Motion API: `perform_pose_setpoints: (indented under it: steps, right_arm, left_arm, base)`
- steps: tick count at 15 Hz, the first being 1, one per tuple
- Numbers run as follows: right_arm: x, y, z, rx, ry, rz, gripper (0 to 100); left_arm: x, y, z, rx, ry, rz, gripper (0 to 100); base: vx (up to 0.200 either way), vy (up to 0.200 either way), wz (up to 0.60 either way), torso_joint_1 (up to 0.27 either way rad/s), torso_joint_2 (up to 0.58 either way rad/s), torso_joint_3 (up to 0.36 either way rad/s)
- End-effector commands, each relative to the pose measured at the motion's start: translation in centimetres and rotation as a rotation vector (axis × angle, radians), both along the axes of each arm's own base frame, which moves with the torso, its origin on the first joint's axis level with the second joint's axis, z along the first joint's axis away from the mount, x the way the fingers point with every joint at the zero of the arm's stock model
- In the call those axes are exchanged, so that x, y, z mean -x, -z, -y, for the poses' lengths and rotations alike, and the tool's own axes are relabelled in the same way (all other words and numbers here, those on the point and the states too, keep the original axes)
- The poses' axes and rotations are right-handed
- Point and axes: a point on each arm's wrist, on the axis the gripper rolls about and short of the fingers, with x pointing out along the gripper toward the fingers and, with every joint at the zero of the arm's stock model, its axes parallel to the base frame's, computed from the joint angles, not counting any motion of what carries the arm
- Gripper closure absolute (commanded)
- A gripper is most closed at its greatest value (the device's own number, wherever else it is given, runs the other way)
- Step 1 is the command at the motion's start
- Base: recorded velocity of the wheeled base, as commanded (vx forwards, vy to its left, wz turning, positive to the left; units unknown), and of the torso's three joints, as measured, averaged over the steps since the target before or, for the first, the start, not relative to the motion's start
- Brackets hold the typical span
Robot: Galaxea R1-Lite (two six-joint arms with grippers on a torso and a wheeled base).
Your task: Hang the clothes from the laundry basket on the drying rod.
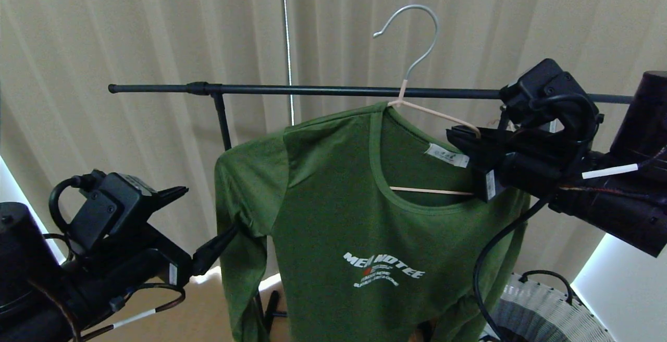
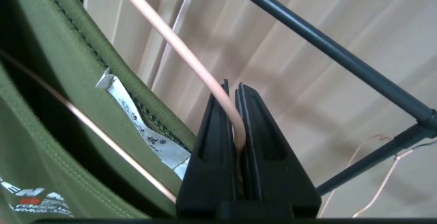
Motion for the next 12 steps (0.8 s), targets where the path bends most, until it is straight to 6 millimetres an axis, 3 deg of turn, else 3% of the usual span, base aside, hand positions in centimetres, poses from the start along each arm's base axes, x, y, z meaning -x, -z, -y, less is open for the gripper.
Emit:
perform_pose_setpoints:
  steps: [1,6,12]
  right_arm:
    - [0.4,-0.4,0.2,-0.009,-0.002,0.014,100]
    - [0.9,-0.7,0.1,-0.01,-0.013,0.022,100]
    - [0.4,-0.7,1.1,-0.006,0.039,0.021,100]
  left_arm:
    - [-0.6,0.2,0.2,-0.005,-0.001,-0.012,100]
    - [-1.6,0.5,0.4,-0.01,-0.01,-0.029,100]
    - [-0.8,1.4,-3.6,-0.001,-0.125,-0.053,100]
  base:
    - [0.0,0.0,0.0,0.0,0.0,0.0]
    - [0.0,0.0,0.0,0.0,0.0,0.0]
    - [0.0,0.0,0.0,0.0,0.0,0.0]
